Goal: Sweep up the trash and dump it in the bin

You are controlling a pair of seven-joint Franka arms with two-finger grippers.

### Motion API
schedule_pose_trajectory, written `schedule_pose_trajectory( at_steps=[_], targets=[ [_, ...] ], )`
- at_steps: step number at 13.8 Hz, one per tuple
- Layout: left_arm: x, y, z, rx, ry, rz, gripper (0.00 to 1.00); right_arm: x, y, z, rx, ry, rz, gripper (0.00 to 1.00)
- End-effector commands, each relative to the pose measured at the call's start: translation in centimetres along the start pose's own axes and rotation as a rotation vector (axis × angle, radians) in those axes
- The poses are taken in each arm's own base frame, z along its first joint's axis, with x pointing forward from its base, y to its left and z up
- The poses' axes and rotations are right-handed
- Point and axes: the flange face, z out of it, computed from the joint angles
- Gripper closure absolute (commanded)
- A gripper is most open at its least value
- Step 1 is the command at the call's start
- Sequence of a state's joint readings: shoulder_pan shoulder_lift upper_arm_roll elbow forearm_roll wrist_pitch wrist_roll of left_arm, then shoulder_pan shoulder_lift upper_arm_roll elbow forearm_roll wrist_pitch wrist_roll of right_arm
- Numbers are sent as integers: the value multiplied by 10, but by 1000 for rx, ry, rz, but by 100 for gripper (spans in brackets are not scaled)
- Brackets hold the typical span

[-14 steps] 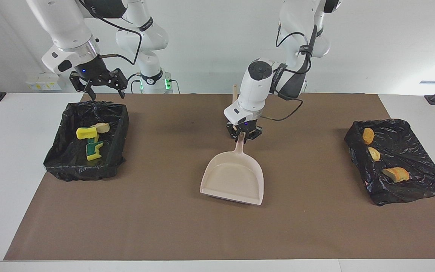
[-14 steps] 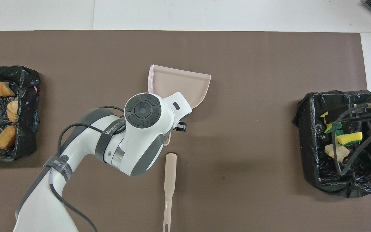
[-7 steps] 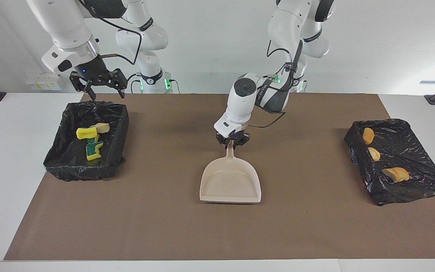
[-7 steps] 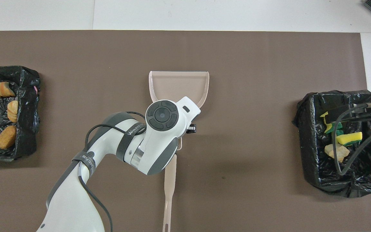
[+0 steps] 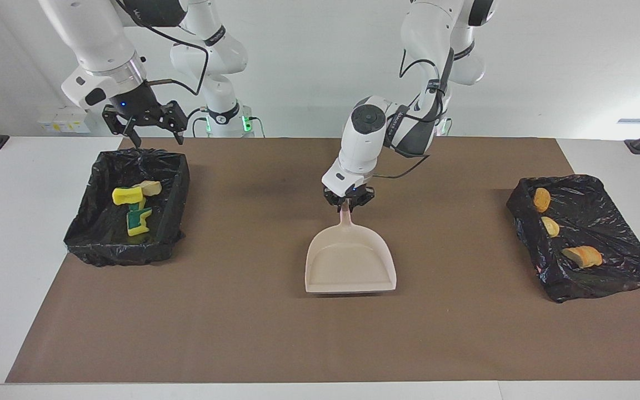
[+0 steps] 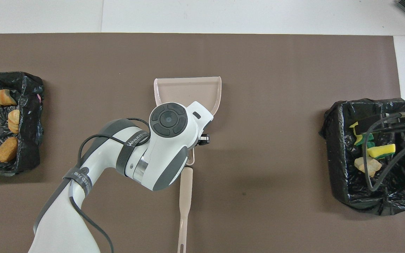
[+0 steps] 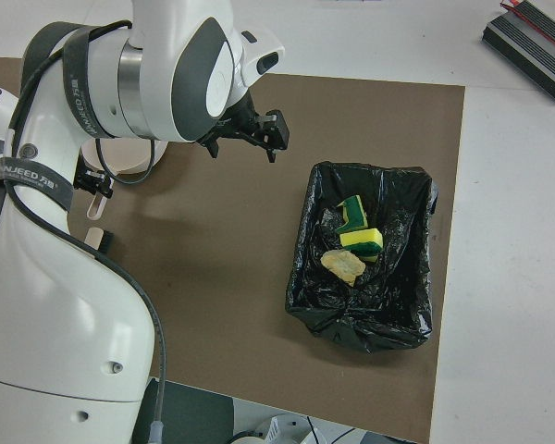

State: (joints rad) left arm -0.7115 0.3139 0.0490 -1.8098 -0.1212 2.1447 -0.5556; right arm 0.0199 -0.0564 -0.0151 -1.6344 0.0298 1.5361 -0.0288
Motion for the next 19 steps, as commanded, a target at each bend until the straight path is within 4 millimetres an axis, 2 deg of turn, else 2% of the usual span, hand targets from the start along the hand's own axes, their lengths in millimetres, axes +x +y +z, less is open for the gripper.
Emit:
schedule_pose_trajectory(
  at_steps=[1, 4, 5, 9, 11, 12, 13, 16, 19],
  targets=[
    [1, -4, -5, -24, 3, -17, 0, -5, 1, -1, 4, 16, 8, 0],
    [5, -11, -7, -19, 2, -26, 0, -5, 1, -1, 4, 16, 8, 0],
    [9, -19, -20, -22, 13, -35, 0, -5, 1, -1, 4, 16, 8, 0],
    [42, -73, -71, -46, 67, -124, 0, -3, 4, -3, -4, 22, 11, 0],
    [51, -110, -103, -59, 89, -177, 0, -4, 3, -3, -4, 20, 8, 0],
    [55, -136, -116, -52, 83, -195, 0, -5, 4, -3, -4, 19, 8, 0],
    [60, -165, -126, -34, 78, -171, 0, -5, 4, -2, -4, 17, 9, 0],
    [64, -232, -156, -7, 82, -119, 0, -5, 4, -2, -4, 16, 12, 0],
    [61, -275, -176, 50, 90, -105, 0, -1, 14, 10, -26, 11, 21, 0]
  ],
)
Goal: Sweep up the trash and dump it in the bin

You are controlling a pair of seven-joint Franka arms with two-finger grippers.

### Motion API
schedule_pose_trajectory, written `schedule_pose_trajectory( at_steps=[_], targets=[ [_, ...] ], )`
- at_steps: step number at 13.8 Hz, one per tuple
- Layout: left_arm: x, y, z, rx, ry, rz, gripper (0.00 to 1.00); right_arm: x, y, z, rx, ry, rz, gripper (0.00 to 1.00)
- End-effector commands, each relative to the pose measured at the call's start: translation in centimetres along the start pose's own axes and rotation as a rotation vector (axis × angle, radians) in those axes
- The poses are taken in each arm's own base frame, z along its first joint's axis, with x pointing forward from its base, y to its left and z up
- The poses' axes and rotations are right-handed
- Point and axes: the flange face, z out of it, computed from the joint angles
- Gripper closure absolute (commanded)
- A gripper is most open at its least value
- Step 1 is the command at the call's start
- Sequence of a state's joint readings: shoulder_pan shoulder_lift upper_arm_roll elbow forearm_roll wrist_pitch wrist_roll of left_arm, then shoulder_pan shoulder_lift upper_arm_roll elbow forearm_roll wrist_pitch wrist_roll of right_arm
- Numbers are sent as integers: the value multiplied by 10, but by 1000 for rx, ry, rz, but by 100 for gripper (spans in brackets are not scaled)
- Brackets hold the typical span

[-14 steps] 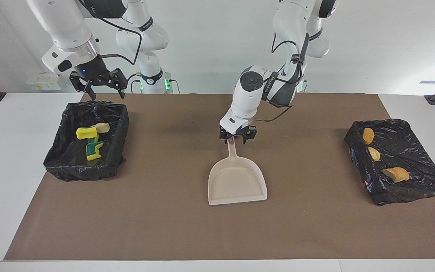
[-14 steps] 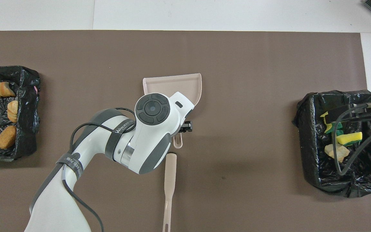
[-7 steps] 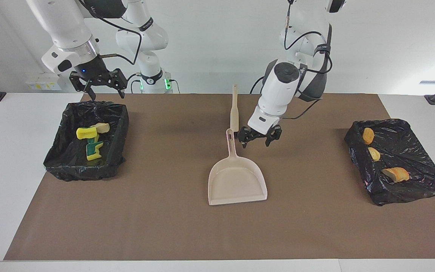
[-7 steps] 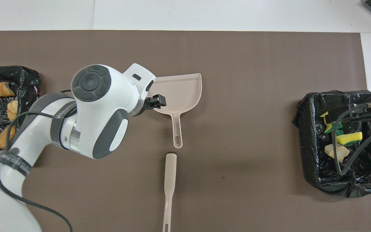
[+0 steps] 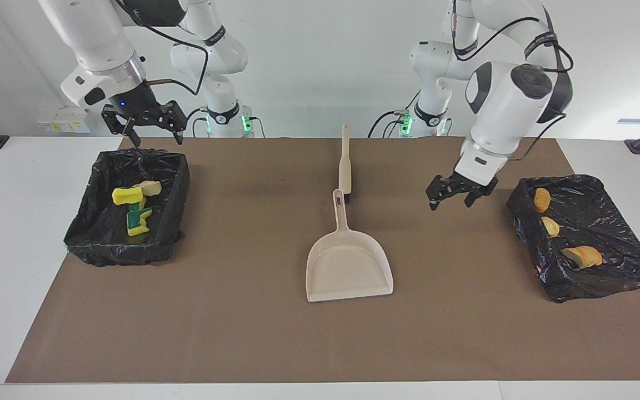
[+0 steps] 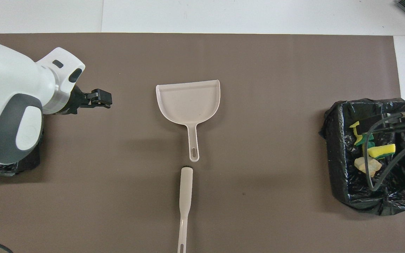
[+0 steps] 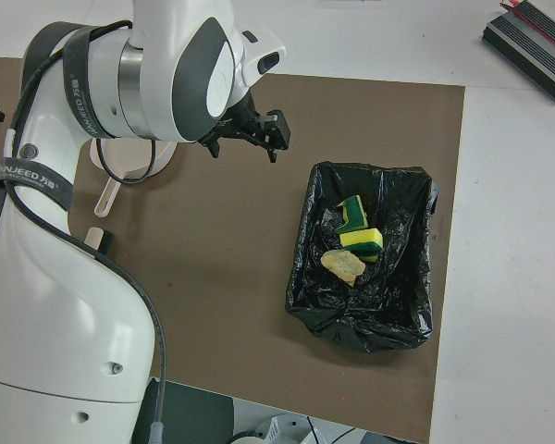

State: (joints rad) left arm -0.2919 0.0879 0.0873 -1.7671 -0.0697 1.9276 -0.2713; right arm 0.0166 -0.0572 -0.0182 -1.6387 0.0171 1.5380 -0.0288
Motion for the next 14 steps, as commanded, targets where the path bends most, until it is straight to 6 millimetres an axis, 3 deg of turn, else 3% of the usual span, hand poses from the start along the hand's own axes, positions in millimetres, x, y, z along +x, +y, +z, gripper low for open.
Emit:
schedule_pose_trajectory(
  at_steps=[1, 4, 8, 10, 14],
  targets=[
    [-4, -30, -19, 51, -1, 42, 0, -1, 12, 19, -13, 1, 18, 0],
    [-6, -64, -43, 57, -23, 73, 0, -3, 23, 25, -12, -2, 42, 0],
    [-20, -81, -74, 59, -22, 89, 0, -7, 23, 25, -5, -45, 42, 0],
    [-32, -88, -98, 60, -27, 110, 0, -8, 21, 10, -5, -25, 41, 0],
    [-57, -132, -142, 59, -29, 186, 0, -5, 4, -5, 5, 12, 19, 0]
  ],
)
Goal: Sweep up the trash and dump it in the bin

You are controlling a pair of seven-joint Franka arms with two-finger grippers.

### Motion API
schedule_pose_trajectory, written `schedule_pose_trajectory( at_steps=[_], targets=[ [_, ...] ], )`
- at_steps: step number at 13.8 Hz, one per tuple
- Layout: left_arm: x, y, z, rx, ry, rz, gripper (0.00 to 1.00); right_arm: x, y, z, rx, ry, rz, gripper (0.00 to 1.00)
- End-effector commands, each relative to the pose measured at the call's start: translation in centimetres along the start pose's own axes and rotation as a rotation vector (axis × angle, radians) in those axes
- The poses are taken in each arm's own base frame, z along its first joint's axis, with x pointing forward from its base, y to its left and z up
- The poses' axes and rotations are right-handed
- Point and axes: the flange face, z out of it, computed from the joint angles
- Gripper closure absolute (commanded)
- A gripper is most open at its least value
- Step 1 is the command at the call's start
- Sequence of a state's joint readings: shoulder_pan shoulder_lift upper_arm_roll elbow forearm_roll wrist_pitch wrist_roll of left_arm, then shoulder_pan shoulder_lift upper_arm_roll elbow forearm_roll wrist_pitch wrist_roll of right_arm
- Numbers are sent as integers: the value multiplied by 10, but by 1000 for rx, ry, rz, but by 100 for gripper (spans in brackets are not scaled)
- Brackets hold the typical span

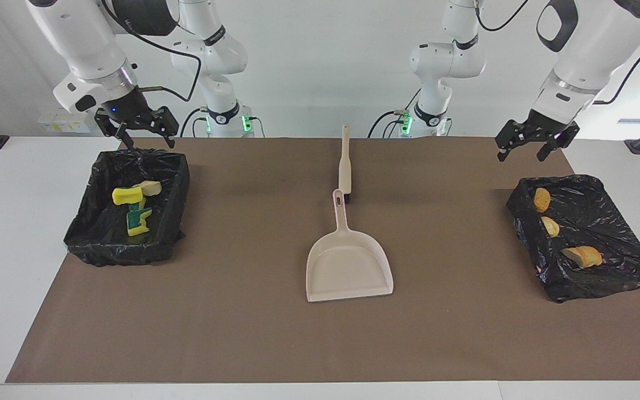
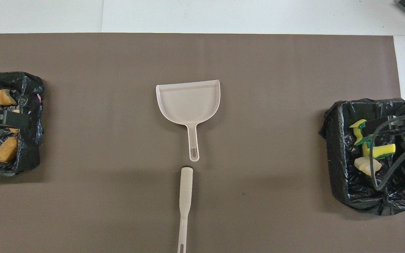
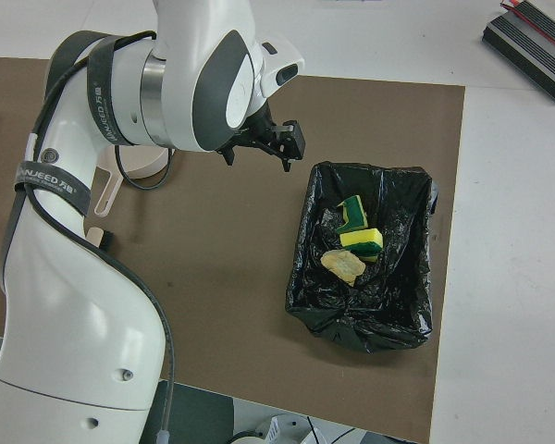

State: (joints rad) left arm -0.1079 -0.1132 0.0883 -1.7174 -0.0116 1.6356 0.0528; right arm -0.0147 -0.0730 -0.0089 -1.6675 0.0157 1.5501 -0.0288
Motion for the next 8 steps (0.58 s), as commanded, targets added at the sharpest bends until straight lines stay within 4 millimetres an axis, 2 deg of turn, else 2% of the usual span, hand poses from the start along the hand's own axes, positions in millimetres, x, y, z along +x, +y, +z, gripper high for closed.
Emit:
schedule_pose_trajectory(
  at_steps=[1, 4, 5, 8],
  targets=[
    [-21, -14, -30, 13, 0, 27, 0, 0, -9, -9, 6, 13, -5, 0],
    [-24, 19, -96, 40, 67, 75, 0, -1, -7, -10, 8, 15, -5, 0],
    [-25, 23, -97, 27, 76, 86, 0, -1, -6, -10, 8, 15, -2, 0],
    [-32, 26, -72, -19, 19, 87, 0, -1, -6, -10, 8, 15, -2, 0]
  ],
)
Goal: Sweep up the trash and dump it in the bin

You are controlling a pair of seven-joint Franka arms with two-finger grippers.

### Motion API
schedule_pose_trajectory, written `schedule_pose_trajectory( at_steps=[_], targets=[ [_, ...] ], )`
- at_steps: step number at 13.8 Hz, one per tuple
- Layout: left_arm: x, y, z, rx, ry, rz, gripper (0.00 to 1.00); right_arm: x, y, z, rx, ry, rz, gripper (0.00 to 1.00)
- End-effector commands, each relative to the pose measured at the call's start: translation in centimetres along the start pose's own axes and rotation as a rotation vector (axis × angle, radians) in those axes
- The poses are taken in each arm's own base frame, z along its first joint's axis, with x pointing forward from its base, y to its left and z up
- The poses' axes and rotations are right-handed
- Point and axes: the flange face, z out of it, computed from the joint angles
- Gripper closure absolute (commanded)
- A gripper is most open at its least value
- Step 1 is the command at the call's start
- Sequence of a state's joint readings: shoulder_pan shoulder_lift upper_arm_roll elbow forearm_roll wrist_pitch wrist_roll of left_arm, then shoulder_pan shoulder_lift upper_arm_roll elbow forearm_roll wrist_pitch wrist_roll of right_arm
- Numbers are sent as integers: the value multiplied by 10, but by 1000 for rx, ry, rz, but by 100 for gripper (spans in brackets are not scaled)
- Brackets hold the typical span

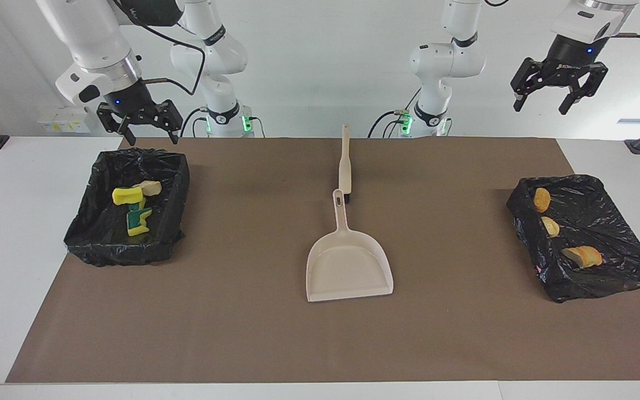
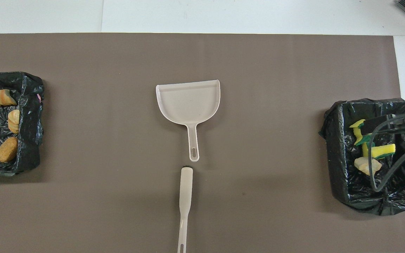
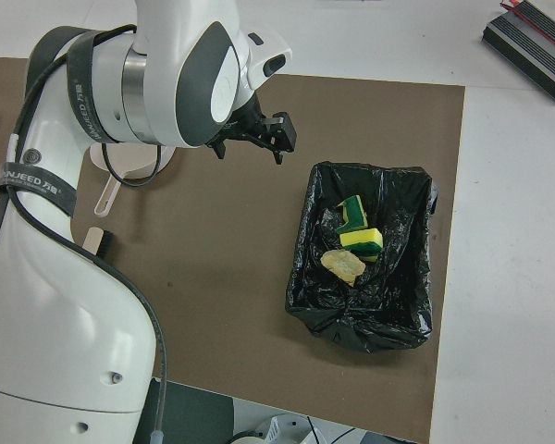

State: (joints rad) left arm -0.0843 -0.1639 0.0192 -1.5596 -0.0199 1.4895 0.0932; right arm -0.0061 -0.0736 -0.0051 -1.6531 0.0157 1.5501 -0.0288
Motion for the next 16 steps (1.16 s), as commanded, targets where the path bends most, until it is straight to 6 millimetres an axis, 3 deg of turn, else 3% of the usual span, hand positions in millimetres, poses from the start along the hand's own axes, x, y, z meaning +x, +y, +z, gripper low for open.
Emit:
schedule_pose_trajectory(
  at_steps=[1, 4, 16],
  targets=[
    [-3, -5, 21, -20, -49, -8, 0, -1, 1, -3, 9, 1, 11, 0],
    [-4, -6, 41, -24, -93, -21, 0, 0, -2, -3, 8, 2, 5, 0],
    [-3, -7, 45, -4, -107, -51, 0, -5, -3, -2, 10, -13, 0, 0]
  ],
)
